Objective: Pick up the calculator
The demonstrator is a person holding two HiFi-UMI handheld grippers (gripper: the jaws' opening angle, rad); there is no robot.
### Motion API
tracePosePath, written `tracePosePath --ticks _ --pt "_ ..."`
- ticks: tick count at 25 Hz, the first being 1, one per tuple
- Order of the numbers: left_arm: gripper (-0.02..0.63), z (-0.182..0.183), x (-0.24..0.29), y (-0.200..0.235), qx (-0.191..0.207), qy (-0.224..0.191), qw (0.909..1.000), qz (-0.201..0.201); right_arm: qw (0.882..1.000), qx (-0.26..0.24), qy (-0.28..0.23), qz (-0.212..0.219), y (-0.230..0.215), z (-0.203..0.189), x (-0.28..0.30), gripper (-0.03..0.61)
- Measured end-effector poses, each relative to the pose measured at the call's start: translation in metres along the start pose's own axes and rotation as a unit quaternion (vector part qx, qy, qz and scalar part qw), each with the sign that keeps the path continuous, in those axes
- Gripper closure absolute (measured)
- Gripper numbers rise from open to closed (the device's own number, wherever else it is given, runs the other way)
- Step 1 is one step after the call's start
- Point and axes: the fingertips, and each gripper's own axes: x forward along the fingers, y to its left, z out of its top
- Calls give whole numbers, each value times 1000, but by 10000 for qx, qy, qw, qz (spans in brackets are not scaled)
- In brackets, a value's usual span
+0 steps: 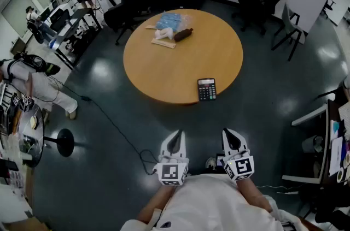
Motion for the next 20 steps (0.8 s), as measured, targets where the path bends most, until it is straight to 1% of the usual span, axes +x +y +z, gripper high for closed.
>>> tracePosePath --ticks 9,15,20 --pt "611 6 7 -5 56 0 10000 -74 10000 48 29 -8 -6 -4 3 565" --pt "611 5 12 -7 22 37 10000 -26 9997 189 -112 110 -11 1 3 563" --pt "609 1 22 -12 -22 84 9999 62 9998 149 40 105 -33 -7 3 563"
